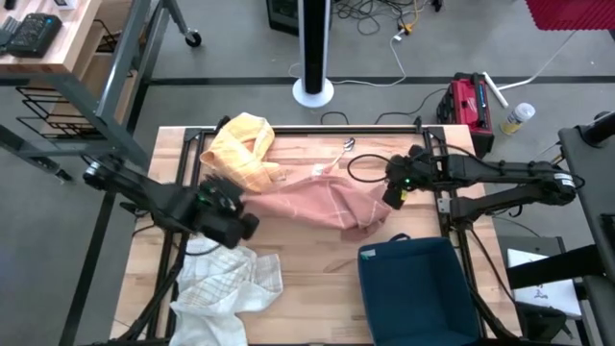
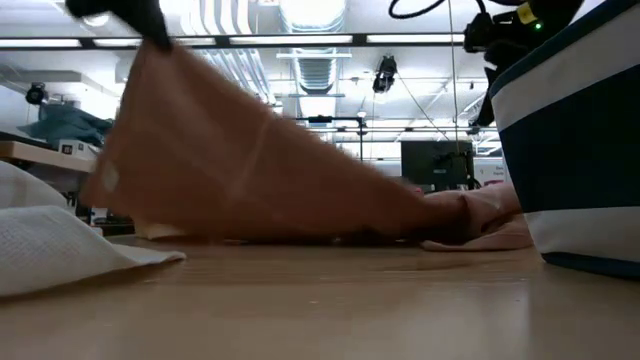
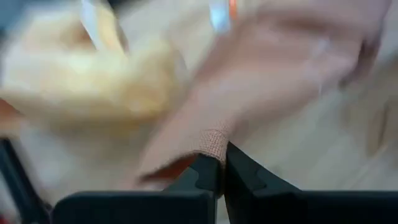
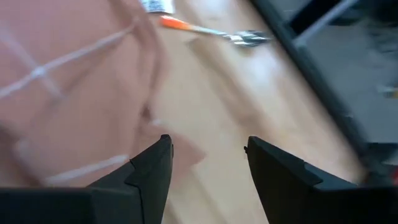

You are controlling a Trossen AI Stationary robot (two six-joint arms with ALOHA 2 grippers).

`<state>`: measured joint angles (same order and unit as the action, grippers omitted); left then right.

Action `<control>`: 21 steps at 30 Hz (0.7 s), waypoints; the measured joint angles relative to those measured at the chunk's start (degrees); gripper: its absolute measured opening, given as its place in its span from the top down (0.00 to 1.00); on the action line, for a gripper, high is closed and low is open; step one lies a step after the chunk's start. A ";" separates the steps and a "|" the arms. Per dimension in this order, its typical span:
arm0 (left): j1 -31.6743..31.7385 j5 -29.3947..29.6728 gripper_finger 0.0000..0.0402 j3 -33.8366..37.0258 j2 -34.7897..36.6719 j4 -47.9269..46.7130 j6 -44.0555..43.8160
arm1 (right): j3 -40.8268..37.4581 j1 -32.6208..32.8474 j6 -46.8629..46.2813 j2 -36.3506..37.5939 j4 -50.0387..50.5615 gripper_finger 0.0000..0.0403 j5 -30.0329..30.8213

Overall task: Fold towel
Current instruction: Fold the brown towel

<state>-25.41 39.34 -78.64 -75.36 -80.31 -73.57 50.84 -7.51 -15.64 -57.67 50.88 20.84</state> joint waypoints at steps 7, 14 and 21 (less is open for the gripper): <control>-1.31 14.91 1.00 -14.48 0.51 -9.15 4.42 | -5.18 0.00 -3.95 -2.51 -10.82 0.50 -7.56; -1.22 29.65 1.00 -22.39 0.50 -8.83 13.22 | -5.80 -0.02 -4.00 -7.96 -14.50 0.50 -10.32; -1.22 44.21 1.00 -28.57 0.45 4.08 31.54 | -5.78 0.96 -2.82 -7.38 -24.79 0.50 -18.33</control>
<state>-26.63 83.55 -107.22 -74.91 -76.23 -42.03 45.06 -6.55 -18.46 -65.05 26.10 2.50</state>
